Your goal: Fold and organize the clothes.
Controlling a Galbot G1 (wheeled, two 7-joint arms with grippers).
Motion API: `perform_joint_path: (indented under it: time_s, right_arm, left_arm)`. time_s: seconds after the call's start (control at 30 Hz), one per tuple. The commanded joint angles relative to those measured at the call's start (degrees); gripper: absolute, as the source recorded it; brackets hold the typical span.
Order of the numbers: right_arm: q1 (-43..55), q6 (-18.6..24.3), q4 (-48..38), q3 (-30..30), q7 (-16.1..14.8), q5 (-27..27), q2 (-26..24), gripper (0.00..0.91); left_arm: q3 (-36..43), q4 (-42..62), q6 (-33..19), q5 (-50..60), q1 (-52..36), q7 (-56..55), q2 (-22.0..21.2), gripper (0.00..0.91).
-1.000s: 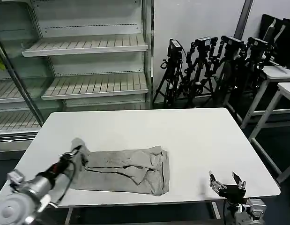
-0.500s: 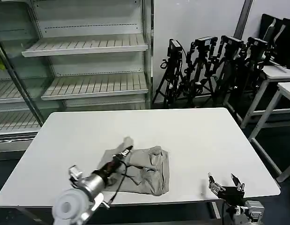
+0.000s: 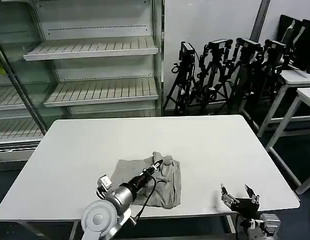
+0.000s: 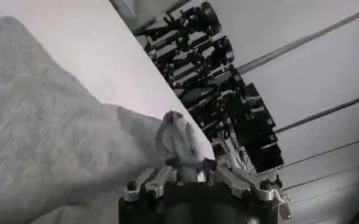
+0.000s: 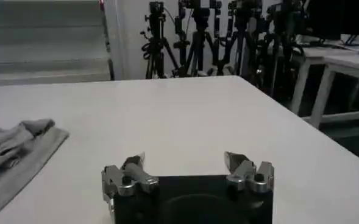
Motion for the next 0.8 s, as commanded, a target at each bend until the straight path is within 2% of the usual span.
perform_joint_path:
  time_s: [0.03, 0.13, 0.2, 0.27, 0.37, 0.47, 0.6, 0.8]
  right_arm:
    - [-0.1, -0.1, 0.2, 0.0, 0.0, 0.1, -0.2, 0.907]
    - [0.1, -0.1, 0.0, -0.2, 0.0, 0.1, -0.3, 0.907]
    - [0.5, -0.3, -0.1, -0.4, 0.0, 0.2, -0.4, 0.907]
    - [0.8, -0.4, -0.1, -0.7, 0.0, 0.5, -0.7, 0.907]
    - [1.3, -0.5, -0.6, -1.4, -0.1, 0.7, -1.2, 0.907]
    - [1.8, -0.5, -1.3, -2.0, -0.2, 0.7, -1.4, 0.907]
    - [2.2, -0.5, -1.5, -2.3, -0.3, 0.7, -1.4, 0.907]
    - [1.9, -0.5, -1.7, -1.9, -0.4, 0.8, -1.5, 0.907]
  left_arm:
    - [-4.3, -5.0, -1.6, -1.4, 0.8, 1.1, 2.3, 0.907]
    - [-7.4, -7.3, -0.1, -0.3, 3.0, 1.2, 4.2, 0.907]
    - [-10.3, -8.5, 2.9, 3.2, 5.0, 1.7, 5.7, 0.907]
    - [-13.1, -8.6, 3.0, 7.1, 8.2, 3.7, 9.8, 0.907]
    - [-17.1, -9.1, 3.1, 7.1, 12.8, 6.8, 16.6, 0.907]
    - [-19.3, -9.5, 3.3, 7.2, 16.0, 9.5, 21.0, 0.907]
    - [-20.2, -7.0, 3.4, 4.9, 16.4, 10.1, 23.2, 0.907]
    - [-18.4, -3.1, 3.4, 1.9, 14.5, 11.0, 23.8, 0.907]
